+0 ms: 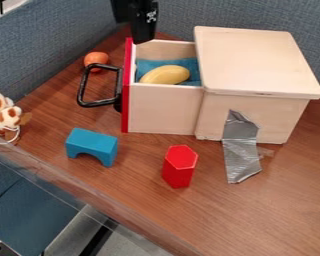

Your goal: Take the banana out of the drawer and put it at the right side of the table

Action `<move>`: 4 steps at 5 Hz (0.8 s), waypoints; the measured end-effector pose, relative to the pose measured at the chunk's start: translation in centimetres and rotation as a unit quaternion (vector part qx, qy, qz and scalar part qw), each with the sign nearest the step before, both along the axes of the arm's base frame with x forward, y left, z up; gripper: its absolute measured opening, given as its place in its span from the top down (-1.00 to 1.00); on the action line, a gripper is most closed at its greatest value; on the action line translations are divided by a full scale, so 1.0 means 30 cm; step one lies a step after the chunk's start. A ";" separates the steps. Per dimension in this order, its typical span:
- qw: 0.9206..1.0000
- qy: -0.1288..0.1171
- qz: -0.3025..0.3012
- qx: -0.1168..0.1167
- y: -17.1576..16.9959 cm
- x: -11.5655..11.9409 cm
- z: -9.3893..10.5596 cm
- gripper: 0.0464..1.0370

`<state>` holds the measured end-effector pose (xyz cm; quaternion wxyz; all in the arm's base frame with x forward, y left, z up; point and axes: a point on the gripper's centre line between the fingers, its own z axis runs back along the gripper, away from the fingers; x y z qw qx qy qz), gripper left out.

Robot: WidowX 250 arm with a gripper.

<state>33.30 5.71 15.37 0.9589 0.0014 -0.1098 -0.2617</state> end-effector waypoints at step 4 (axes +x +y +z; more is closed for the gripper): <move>0.999 0.007 -0.054 0.002 -0.070 0.086 -0.186 -0.92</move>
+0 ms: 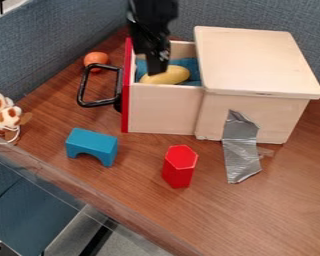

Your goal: Take the banana out of the drawer and put it at the right side of the table

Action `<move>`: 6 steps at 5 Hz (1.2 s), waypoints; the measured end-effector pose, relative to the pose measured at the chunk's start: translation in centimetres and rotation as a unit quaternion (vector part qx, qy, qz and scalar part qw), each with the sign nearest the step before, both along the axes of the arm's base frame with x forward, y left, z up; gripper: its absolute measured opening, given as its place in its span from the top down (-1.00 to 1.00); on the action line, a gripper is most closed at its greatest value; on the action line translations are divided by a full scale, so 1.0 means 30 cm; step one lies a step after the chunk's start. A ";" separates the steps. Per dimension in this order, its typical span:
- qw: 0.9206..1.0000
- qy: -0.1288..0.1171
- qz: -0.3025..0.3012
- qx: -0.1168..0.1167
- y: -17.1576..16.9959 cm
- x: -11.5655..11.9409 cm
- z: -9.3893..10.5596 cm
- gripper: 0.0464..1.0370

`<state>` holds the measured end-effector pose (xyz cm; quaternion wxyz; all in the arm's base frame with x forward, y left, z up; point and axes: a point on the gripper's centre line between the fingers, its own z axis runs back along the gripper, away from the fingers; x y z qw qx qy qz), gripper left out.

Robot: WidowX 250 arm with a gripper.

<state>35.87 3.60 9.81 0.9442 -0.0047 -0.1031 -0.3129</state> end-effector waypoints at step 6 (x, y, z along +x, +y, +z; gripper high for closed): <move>0.998 -0.041 0.037 -0.001 -0.003 0.072 -0.086 -0.92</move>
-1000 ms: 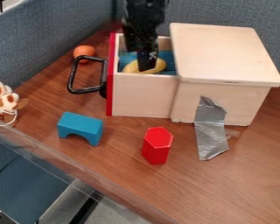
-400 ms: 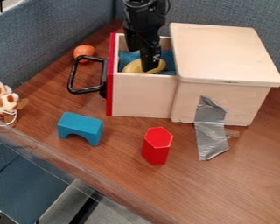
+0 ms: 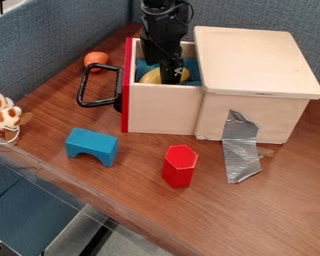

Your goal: Take the banana out of the drawer and put it at the right side of the table

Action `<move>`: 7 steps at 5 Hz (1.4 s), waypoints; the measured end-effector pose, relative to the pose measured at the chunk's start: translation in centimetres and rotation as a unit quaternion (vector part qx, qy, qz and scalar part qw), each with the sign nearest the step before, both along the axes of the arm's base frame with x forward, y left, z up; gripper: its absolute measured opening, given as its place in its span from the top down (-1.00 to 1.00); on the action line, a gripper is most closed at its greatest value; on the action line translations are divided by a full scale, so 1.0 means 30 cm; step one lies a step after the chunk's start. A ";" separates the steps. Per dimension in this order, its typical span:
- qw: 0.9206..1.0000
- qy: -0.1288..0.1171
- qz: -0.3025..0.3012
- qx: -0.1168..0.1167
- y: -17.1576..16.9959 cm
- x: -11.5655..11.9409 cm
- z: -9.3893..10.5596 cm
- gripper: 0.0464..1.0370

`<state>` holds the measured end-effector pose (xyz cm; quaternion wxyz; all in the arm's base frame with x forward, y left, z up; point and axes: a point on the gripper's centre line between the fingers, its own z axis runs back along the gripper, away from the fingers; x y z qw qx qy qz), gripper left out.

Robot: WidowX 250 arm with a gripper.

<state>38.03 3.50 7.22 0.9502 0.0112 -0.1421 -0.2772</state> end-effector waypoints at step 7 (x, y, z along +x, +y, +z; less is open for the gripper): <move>1.000 0.012 -0.006 -0.009 -0.041 0.032 -0.059 -0.07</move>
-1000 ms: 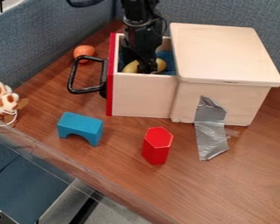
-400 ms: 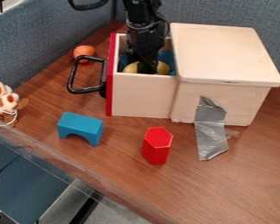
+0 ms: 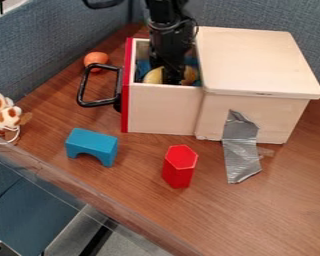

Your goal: Take the banana out of the drawer and put it at the right side of the table

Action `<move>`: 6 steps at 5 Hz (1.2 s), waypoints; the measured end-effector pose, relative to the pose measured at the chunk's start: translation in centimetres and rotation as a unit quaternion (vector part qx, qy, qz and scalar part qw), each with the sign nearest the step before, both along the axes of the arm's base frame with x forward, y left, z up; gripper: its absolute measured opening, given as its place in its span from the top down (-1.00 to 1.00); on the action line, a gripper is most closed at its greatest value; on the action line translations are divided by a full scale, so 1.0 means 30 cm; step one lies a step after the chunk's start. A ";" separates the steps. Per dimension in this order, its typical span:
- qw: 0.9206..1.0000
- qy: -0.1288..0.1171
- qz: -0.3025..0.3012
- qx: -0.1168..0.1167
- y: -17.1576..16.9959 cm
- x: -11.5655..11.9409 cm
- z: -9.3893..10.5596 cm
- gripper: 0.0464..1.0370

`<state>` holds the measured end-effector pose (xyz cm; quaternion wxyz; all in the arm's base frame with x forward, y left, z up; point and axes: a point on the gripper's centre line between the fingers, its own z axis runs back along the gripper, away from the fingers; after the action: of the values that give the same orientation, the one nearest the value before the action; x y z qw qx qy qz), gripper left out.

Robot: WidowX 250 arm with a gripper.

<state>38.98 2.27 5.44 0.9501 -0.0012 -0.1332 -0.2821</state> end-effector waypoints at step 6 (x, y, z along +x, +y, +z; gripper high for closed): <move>0.990 0.128 0.032 0.057 0.035 -0.032 0.161 -0.07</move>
<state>38.02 3.31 10.27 0.9663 0.0207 0.0061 -0.2565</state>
